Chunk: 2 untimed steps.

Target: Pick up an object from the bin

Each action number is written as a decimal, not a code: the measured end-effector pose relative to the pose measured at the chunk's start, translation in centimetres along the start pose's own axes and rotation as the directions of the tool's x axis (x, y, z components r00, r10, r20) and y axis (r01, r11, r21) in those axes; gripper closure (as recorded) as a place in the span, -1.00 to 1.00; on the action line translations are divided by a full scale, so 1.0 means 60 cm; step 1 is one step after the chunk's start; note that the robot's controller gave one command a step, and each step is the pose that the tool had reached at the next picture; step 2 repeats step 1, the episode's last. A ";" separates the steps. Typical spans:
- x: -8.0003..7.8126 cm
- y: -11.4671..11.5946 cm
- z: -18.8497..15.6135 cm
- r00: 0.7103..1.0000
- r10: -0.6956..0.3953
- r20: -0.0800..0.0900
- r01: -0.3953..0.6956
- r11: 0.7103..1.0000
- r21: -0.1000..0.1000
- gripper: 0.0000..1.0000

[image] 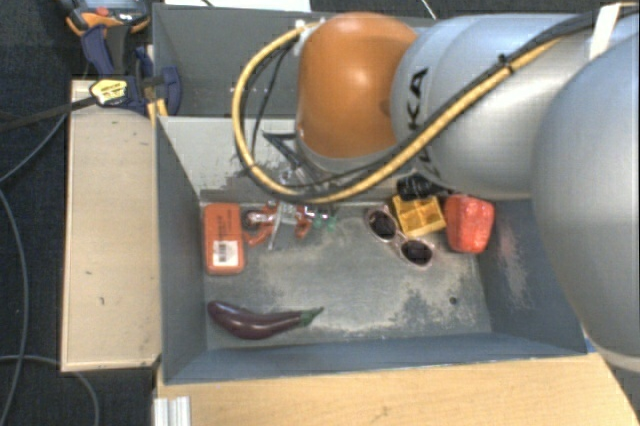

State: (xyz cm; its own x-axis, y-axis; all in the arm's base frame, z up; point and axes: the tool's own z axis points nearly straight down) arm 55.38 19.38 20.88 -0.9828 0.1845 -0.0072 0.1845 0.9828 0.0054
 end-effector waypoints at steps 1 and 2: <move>-0.008 0.086 0.101 0.974 0.225 -0.003 -0.225 0.974 0.002 1.00; -0.008 0.086 0.101 0.974 0.225 -0.003 -0.225 0.974 0.002 1.00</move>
Offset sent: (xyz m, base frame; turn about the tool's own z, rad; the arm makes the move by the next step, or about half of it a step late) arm 0.0075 0.0182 -0.0341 0.2372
